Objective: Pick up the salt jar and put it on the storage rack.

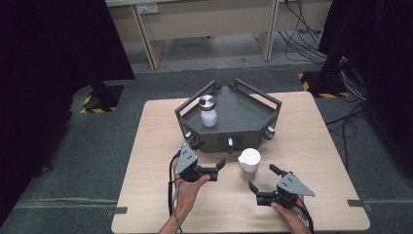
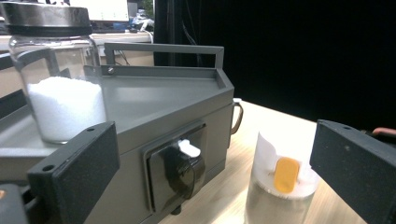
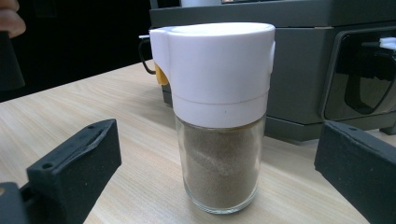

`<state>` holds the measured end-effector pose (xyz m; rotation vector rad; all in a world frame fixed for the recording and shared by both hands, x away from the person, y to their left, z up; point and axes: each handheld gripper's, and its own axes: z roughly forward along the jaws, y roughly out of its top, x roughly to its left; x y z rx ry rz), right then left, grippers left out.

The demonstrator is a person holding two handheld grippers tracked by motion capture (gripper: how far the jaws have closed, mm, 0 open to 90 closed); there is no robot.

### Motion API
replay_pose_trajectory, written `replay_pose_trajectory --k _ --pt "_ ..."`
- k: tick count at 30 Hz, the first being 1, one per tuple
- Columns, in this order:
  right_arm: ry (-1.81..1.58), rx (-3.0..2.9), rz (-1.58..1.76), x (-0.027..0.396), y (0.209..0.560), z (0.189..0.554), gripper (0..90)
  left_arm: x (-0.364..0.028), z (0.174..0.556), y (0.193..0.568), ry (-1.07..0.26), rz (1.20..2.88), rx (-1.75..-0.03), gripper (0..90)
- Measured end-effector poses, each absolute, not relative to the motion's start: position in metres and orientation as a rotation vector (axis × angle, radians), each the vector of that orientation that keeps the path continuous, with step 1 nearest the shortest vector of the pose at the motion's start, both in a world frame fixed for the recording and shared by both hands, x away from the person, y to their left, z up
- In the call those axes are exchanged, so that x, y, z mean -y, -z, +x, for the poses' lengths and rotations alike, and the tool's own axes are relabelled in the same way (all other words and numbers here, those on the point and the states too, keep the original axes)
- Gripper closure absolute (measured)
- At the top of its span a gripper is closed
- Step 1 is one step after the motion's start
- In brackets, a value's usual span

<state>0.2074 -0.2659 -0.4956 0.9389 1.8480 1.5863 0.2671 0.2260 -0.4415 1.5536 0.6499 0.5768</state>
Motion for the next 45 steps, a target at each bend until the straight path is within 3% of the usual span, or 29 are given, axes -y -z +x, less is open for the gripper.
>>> replay_pose_trajectory --k 26,45 --pt "-1.592 -1.851 0.938 0.269 0.496 0.209 0.6 -0.232 0.236 0.487 -0.724 1.602 -0.605 0.3" --pt "-1.599 -1.85 0.946 0.271 0.497 0.21 0.6 -0.243 0.223 0.507 -0.705 1.587 -0.641 0.4"
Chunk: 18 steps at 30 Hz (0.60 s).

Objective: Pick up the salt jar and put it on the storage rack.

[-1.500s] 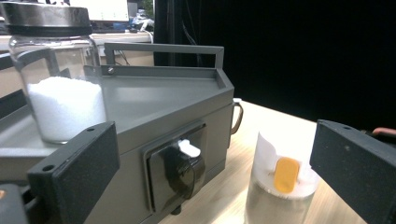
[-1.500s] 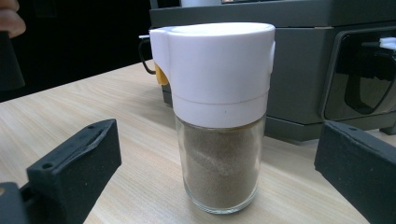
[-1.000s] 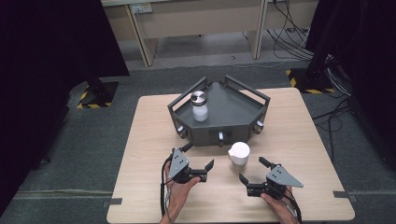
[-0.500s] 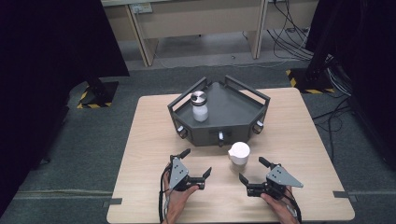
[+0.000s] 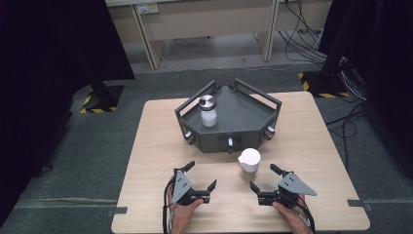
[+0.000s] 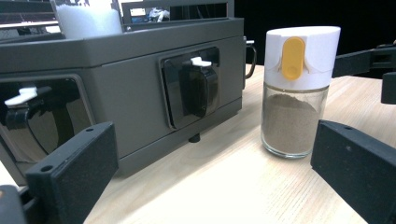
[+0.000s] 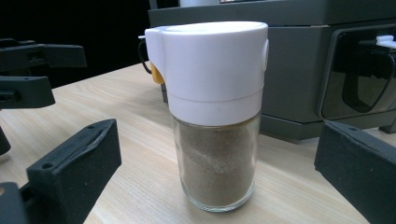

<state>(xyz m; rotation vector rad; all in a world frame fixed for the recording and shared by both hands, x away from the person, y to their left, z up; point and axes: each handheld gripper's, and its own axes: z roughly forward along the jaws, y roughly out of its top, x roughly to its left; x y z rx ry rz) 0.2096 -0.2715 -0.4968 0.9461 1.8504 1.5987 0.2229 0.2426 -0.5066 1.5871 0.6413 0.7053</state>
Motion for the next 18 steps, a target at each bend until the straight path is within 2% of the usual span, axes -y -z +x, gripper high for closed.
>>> replay_pose_trajectory --k 18 --pt "-1.596 -1.841 0.958 0.2728 0.4969 0.2094 0.6 -0.2433 0.2221 0.509 -0.702 1.59 -0.641 0.5"
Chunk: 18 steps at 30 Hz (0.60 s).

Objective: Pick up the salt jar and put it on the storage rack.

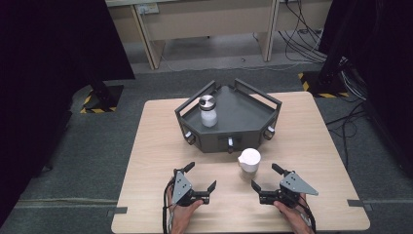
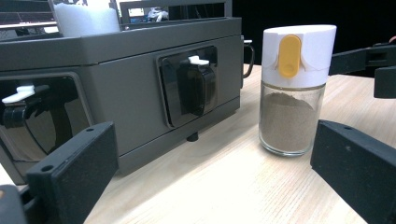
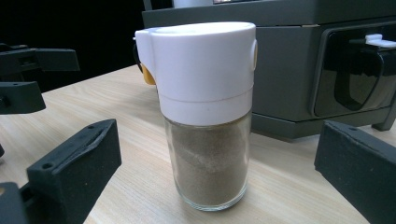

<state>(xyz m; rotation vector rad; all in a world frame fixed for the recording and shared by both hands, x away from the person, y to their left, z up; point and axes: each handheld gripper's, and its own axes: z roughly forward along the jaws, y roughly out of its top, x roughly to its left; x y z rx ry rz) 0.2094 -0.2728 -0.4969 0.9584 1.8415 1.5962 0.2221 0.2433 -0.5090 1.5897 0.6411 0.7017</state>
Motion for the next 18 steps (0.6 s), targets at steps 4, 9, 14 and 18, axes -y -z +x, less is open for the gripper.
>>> replay_pose_trajectory --k 4,9,14,18 --pt "-1.594 -1.848 0.946 0.2713 0.4967 0.2087 0.6 -0.2441 0.2209 0.5086 -0.706 1.583 -0.643 0.5" --pt "-1.593 -1.844 0.948 0.2713 0.4968 0.2087 0.6 -0.2449 0.2208 0.5091 -0.703 1.578 -0.649 0.5" --pt "-1.592 -1.848 0.949 0.2711 0.4971 0.209 0.6 -0.245 0.2211 0.5091 -0.703 1.58 -0.649 0.5" --pt "-1.592 -1.849 0.95 0.271 0.497 0.2089 0.6 -0.2449 0.2212 0.5094 -0.701 1.58 -0.651 0.5"
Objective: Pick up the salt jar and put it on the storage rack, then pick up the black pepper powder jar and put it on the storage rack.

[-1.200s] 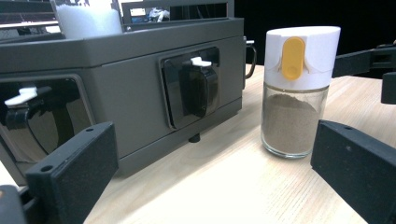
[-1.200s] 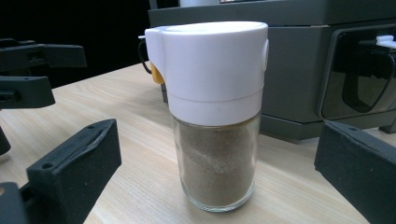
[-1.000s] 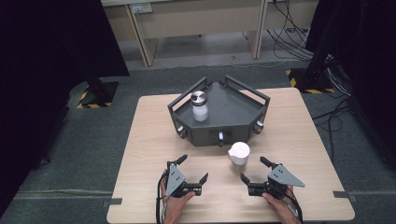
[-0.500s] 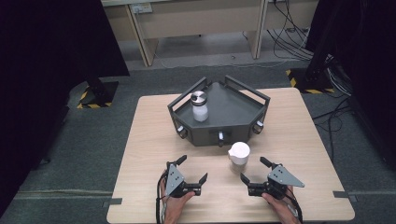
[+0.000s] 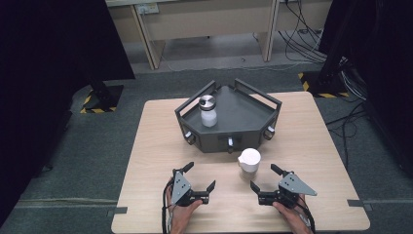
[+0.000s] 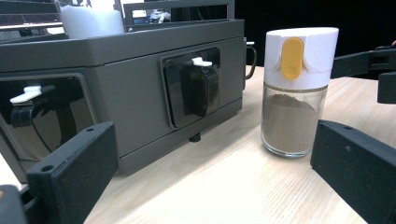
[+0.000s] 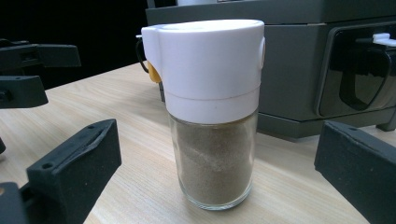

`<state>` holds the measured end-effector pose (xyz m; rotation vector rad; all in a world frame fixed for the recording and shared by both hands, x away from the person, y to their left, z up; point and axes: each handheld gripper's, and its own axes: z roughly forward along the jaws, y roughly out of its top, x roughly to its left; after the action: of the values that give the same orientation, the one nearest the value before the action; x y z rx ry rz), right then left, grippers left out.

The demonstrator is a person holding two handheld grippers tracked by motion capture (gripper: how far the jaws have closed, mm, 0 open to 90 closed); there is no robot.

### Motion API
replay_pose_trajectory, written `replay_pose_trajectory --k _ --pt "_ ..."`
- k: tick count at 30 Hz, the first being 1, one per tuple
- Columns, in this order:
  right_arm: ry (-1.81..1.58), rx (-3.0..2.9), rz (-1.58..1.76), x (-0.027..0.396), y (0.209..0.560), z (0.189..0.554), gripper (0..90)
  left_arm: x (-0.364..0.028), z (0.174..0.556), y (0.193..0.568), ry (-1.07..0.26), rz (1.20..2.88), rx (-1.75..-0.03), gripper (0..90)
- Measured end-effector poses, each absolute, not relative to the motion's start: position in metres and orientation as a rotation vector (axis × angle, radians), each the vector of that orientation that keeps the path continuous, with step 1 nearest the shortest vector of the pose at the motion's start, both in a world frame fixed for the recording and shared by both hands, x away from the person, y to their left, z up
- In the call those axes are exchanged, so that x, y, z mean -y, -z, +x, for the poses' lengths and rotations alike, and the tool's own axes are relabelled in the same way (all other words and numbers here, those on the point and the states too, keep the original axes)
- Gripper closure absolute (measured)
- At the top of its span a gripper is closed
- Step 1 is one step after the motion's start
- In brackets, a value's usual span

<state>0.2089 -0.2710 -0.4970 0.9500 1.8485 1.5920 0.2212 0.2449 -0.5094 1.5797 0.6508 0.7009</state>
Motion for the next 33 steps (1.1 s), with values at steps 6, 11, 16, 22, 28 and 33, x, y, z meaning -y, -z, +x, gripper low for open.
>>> replay_pose_trajectory --k 6,11,16,22,28,33 --pt "-1.591 -1.849 0.951 0.2709 0.4969 0.2087 0.6 -0.2446 0.221 0.5095 -0.7 1.579 -0.652 0.6" --pt "-1.587 -1.85 0.938 0.2696 0.4964 0.2067 0.6 -0.2446 0.2206 0.5096 -0.699 1.577 -0.652 0.6" --pt "-1.589 -1.847 0.944 0.2706 0.4966 0.2068 0.5 -0.2436 0.2213 0.5096 -0.7 1.577 -0.65 0.7" --pt "-1.587 -1.849 0.94 0.2703 0.4967 0.2071 0.5 -0.2441 0.2205 0.5099 -0.702 1.576 -0.653 0.7" --pt "-1.591 -1.85 0.938 0.27 0.4973 0.2084 0.5 -0.2446 0.2196 0.5105 -0.704 1.575 -0.659 0.7" --pt "-1.59 -1.847 0.93 0.2689 0.4978 0.2075 0.3 -0.2444 0.2203 0.5114 -0.694 1.57 -0.668 0.7"
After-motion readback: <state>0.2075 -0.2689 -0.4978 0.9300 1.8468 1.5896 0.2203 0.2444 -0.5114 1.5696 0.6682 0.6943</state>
